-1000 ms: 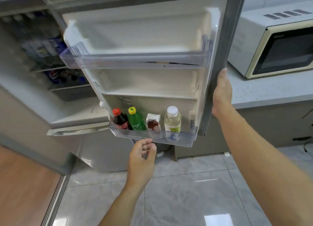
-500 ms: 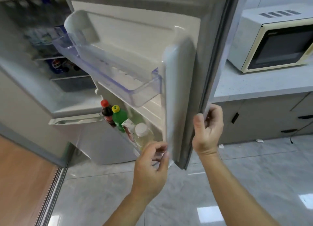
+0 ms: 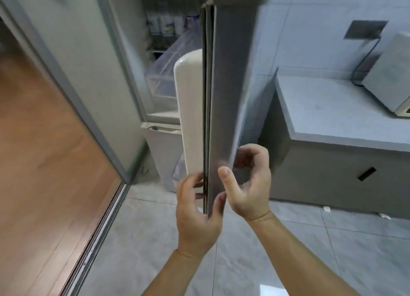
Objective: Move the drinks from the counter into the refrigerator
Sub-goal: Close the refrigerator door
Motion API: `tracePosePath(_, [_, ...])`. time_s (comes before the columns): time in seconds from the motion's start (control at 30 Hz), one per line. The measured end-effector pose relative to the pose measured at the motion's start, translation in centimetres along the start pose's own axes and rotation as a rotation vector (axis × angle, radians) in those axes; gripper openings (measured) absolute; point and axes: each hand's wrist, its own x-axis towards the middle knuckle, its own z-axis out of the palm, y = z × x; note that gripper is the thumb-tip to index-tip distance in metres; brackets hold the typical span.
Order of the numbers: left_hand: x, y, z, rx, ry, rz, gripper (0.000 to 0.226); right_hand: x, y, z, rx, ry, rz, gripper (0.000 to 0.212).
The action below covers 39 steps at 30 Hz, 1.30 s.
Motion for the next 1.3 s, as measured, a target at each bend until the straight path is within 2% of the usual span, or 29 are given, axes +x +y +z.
tracePosePath(0.17, [4.0, -3.7, -5.1, 0.090, 0.188, -0.078, 0.062, 1.8, -0.4, 6.9, -0.029, -0.140, 0.063, 0.036])
tracePosePath(0.27, [7.2, -5.9, -7.1, 0.191, 0.255, -0.095, 0.064, 3.9, 0.1, 10.5, -0.068, -0.177, 0.052, 0.038])
tracePosePath(0.5, [16.3, -11.7, -11.3, 0.274, 0.339, -0.182, 0.057, 11.8, 3.6, 16.4, -0.237, -0.193, -0.182, 0.044])
tracePosePath(0.73, [25.3, -16.1, -13.4, 0.350, 0.352, -0.268, 0.061, 20.2, 5.2, 19.4, -0.365, -0.154, -0.321, 0.050])
tracePosePath(0.83, [28.1, -17.2, -13.0, 0.394, 0.347, -0.258, 0.059, 23.0, 5.7, 19.8, -0.423, -0.165, -0.319, 0.052])
tracePosePath(0.93, [30.8, -17.4, -11.7, 0.471, 0.411, -0.271, 0.061, 25.1, 6.5, 19.8, -0.473, -0.184, -0.306, 0.053])
tracePosePath(1.0, [32.5, -17.1, -10.5, 0.519, 0.447, -0.213, 0.063, 26.5, 7.2, 19.8, -0.523, -0.177, -0.302, 0.053])
tracePosePath(1.07, [34.3, -16.6, -9.3, 0.535, 0.390, -0.141, 0.062, 27.9, 7.9, 19.9, -0.585, -0.169, -0.289, 0.055])
tracePosePath(1.13, [36.0, -16.3, -7.9, 0.553, 0.243, -0.092, 0.063, 29.1, 8.6, 20.1, -0.666, -0.168, -0.282, 0.058])
tracePosePath(1.3, [40.4, -17.1, -5.4, 0.627, 0.002, 0.026, 0.079, 31.2, 10.2, 21.1, -0.900, -0.188, -0.282, 0.071])
